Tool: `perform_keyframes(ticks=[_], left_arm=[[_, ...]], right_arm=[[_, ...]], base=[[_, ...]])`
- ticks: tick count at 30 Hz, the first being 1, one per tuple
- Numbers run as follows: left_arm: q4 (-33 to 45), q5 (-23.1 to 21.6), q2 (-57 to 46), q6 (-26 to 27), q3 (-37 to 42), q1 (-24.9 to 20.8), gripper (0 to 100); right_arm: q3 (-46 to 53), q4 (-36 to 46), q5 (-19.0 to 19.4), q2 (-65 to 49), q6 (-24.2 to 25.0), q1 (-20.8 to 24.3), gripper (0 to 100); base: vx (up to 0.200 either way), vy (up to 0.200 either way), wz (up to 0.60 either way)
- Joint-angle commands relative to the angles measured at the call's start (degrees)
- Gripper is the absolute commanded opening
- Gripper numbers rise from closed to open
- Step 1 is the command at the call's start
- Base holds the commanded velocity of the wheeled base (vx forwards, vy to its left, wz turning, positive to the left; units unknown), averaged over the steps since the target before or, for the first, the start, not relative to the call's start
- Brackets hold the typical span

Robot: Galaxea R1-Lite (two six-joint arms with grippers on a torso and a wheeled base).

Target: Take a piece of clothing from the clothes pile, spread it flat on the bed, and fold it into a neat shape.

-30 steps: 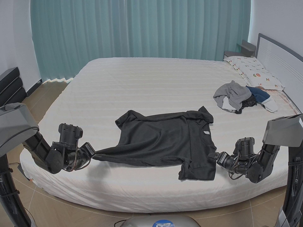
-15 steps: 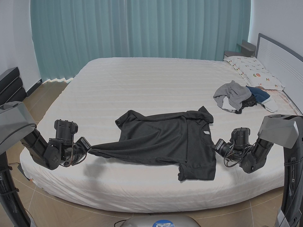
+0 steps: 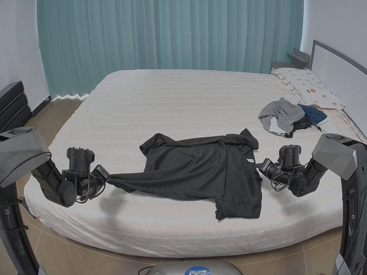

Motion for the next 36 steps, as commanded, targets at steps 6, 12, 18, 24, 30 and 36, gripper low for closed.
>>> perform_keyframes(ticks=[6,12,18,24,30,36], left_arm=[[-0.12,-2.52,1.01,0.0,0.74,0.1,0],[-0.03,-2.69,1.01,0.0,0.74,0.54,0],[-0.12,-2.78,1.01,0.0,1.01,0.63,0],[-0.2,-2.69,1.09,0.0,0.83,0.71,0],[-2.75,-2.17,1.71,-0.09,0.92,1.68,0],[-6.36,-1.46,3.12,-1.58,0.57,2.38,0]], right_arm=[[11.55,2.22,9.68,-8.18,-4.76,-2.9,100],[9.44,2.84,9.6,-4.05,-5.9,-0.17,100],[4.7,6.0,8.89,-1.32,-6.17,2.11,0],[-1.81,6.7,4.5,1.4,-5.9,1.85,0],[-11.65,6.09,-3.15,4.21,-5.02,0.8,0],[-17.54,5.82,-5.7,7.73,-2.74,1.23,0]], base=[[0.0,0.0,0.0],[0.0,0.0,0.0],[0.0,0.0,0.0],[0.0,0.0,0.0],[0.0,0.0,0.0],[0.0,0.0,0.0]])
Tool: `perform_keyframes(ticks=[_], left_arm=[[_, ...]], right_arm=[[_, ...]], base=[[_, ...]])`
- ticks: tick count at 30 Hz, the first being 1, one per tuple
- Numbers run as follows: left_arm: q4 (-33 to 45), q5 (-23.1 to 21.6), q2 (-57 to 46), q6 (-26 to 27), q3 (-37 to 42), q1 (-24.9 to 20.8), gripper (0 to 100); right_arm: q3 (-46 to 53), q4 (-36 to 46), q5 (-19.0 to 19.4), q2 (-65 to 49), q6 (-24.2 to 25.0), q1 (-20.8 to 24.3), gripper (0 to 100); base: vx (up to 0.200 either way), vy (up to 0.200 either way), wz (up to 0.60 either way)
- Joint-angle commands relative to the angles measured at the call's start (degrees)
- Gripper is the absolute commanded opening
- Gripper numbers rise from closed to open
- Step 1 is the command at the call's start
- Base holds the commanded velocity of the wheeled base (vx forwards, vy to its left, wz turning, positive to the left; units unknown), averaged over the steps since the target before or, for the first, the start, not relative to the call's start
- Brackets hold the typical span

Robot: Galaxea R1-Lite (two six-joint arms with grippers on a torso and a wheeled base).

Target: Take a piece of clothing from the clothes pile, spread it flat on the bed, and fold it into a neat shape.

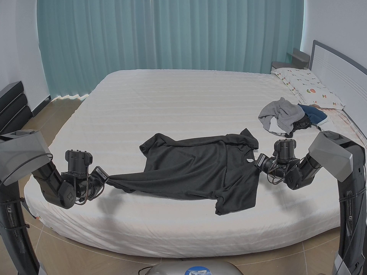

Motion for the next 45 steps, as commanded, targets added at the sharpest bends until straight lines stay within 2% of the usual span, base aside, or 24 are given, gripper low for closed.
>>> perform_keyframes(ticks=[1,5,6,11,13,16,19,20,25,36,45], left_arm=[[-2.42,0.56,1.43,-1.34,-0.24,0.84,0],[-2.68,0.65,2.31,-1.51,-0.5,1.1,0],[-2.68,0.65,2.58,-1.51,-0.59,1.28,0],[-2.86,0.56,3.72,-1.51,-0.5,1.28,0],[-2.86,0.47,3.81,-1.6,-0.32,1.28,0],[-2.86,0.47,3.89,-1.6,-0.41,1.28,0],[-2.86,0.47,3.89,-1.6,-0.24,1.28,0],[-2.86,0.47,3.89,-1.6,-0.15,1.37,0],[-2.86,0.39,3.81,-1.6,0.03,1.28,0],[-2.86,0.39,3.72,-1.6,0.29,1.28,0],[-2.86,0.39,3.72,-1.6,0.29,1.28,0]], right_arm=[[-4.99,-0.75,-1.52,4.67,1.5,0.08,0],[-4.73,-3.3,-1.96,6.43,1.41,0.16,0],[-4.46,-4.09,-2.05,6.61,1.33,0.25,100],[-2.71,-6.72,-1.87,5.46,1.76,-0.1,100],[1.69,-8.39,-0.46,1.77,1.76,-0.8,100],[10.13,-9.71,6.22,-4.82,1.94,-2.21,100],[13.38,-10.94,8.41,-7.02,1.94,-3.0,100],[17.77,-11.82,10.35,-9.13,1.5,-3.44,100],[25.95,-11.91,14.57,-12.2,0.62,-2.74,100],[27.79,-11.38,14.48,-6.58,-0.96,3.15,100],[24.36,-10.59,14.21,-4.29,-0.87,4.56,100]], base=[[0.0,0.0,0.0],[0.0,0.0,0.0],[0.0,0.0,0.0],[0.0,0.0,0.0],[0.0,0.0,0.0],[0.0,0.0,0.0],[0.0,0.0,0.0],[0.0,0.0,0.0],[0.0,0.0,0.0],[0.0,0.0,0.0],[0.0,0.0,0.0]])
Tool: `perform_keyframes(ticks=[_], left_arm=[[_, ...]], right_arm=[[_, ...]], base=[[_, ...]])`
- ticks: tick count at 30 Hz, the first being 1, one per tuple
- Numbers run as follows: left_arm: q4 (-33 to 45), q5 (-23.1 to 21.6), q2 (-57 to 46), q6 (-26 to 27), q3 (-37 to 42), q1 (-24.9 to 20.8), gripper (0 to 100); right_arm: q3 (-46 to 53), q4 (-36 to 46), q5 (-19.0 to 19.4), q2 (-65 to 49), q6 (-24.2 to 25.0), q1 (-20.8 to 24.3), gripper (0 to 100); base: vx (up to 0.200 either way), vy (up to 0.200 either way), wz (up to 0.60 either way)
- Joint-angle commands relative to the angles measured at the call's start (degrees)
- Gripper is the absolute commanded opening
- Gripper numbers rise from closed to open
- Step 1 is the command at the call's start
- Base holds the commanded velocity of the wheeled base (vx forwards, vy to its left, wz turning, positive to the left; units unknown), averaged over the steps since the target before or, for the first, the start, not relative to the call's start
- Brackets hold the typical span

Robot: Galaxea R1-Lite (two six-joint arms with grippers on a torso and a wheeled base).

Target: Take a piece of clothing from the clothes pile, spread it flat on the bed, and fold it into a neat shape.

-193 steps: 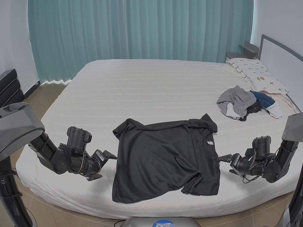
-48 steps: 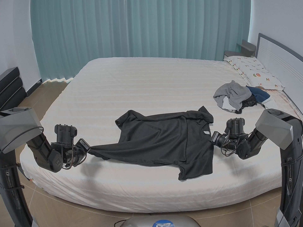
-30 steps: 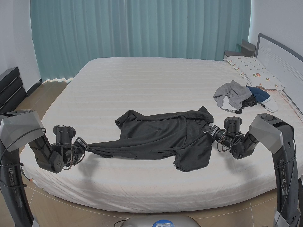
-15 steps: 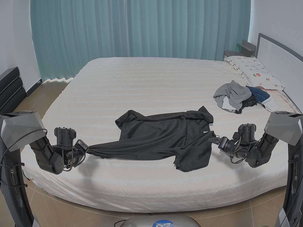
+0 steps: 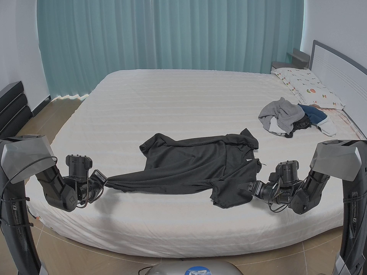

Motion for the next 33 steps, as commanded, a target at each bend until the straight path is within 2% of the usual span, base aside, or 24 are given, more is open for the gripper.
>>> perform_keyframes(ticks=[1,2,3,6,7,11,16,17,19,21,22,23,27,29,30,31,33], left_arm=[[-0.03,0.02,0.0,-0.02,0.04,-0.01,0],[-0.03,0.02,0.0,-0.02,0.04,-0.01,0],[-0.03,0.02,0.0,-0.02,0.04,-0.01,0],[-0.03,0.02,0.09,-0.02,0.12,-0.01,0],[-0.03,0.02,0.0,0.07,0.12,-0.01,0],[0.06,0.02,-0.26,0.16,0.47,-0.01,0],[-0.21,-0.42,-0.97,1.39,2.23,-0.1,0],[-0.03,-0.42,-1.32,2.09,2.41,0.07,0],[0.15,-0.51,-1.49,2.71,2.85,0.07,0],[-0.21,-0.51,-1.58,8.07,5.66,-0.28,0],[-0.21,-0.51,-1.58,8.07,5.66,-0.28,0],[-0.64,-0.51,-1.58,11.67,7.07,-0.45,0],[-1.08,-0.42,-1.93,13.52,9.09,-1.07,0],[-0.56,-0.42,-2.28,17.21,10.85,-1.95,0],[-0.56,-0.42,-2.28,17.21,10.85,-1.95,0],[-0.82,-0.42,-2.28,21.87,13.22,-2.12,0],[-0.91,-0.42,-2.28,22.39,13.57,-2.12,0]], right_arm=[[-2.62,1.47,-0.01,1.78,0.07,0.34,100],[-3.24,2.52,-0.01,1.96,0.07,0.43,100],[-3.94,3.84,-0.1,1.96,0.15,0.87,0],[-4.82,5.34,-1.77,1.87,0.24,1.31,0],[-4.29,5.42,-3.53,1.43,0.07,1.22,0],[-1.39,6.22,-3.79,-1.12,-0.2,0.08,0],[6.43,6.3,-0.89,-9.38,-1.69,-4.84,0],[8.71,6.74,0.69,-11.58,-2.13,-6.16,0],[9.86,7.01,1.39,-12.54,-2.57,-6.69,0],[14.51,8.68,3.24,-16.23,-5.56,-8.53,0],[14.51,8.68,3.24,-16.23,-5.56,-8.53,0],[17.06,10.17,3.59,-18.17,-7.67,-9.59,0],[20.31,13.07,3.85,-20.8,-10.83,-10.73,0],[21.9,16.94,3.85,-22.91,-13.82,-11.52,0],[21.9,16.94,3.85,-22.91,-13.82,-11.52,0],[22.07,20.89,3.85,-24.85,-15.05,-12.22,0],[21.98,21.51,3.85,-25.11,-15.23,-12.22,0]], base=[[0.0,0.0,0.0],[0.0,0.0,0.0],[0.0,0.0,0.0],[0.0,0.0,0.0],[0.0,0.0,0.0],[0.0,0.0,0.0],[0.0,0.0,0.0],[0.0,0.0,0.0],[0.0,0.0,0.0],[0.0,0.0,0.0],[0.0,0.0,0.0],[0.0,0.0,0.0],[0.0,0.0,0.0],[0.0,0.0,0.0],[0.0,0.0,0.0],[0.0,0.0,0.0],[0.0,0.0,0.0]])
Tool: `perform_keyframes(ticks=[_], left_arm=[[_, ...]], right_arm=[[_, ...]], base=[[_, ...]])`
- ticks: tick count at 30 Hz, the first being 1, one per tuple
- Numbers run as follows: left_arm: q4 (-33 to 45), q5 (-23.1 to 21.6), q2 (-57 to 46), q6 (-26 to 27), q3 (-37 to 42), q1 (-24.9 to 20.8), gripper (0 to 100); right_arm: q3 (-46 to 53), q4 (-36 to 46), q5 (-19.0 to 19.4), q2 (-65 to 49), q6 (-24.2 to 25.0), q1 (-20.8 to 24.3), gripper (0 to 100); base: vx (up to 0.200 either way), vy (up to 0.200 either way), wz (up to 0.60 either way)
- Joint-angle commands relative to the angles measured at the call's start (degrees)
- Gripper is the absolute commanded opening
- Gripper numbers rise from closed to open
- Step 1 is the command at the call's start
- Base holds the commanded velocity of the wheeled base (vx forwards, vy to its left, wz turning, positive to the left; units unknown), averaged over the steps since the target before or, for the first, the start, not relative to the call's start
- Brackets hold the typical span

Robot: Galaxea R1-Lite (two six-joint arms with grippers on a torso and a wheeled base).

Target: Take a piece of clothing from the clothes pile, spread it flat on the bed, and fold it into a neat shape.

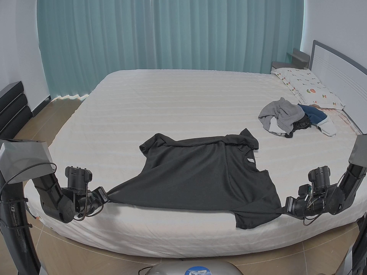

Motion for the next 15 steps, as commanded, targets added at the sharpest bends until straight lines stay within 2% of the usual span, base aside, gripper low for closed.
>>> perform_keyframes(ticks=[1,7,15], left_arm=[[-0.12,0.08,-0.52,4.63,4.73,-1.49,0],[0.15,0.26,-0.43,7.62,7.36,-2.63,0],[0.41,0.08,0.1,8.68,9.56,-5.88,0]], right_arm=[[1.08,7.07,0.01,-6.52,-2.26,-2.1,0],[1.87,10.41,0.01,-5.55,-5.68,-2.37,0],[-0.5,8.48,-0.52,-0.19,-5.6,-3.16,0]], base=[[0.0,0.0,0.0],[0.0,0.0,0.0],[0.0,0.0,0.0]])
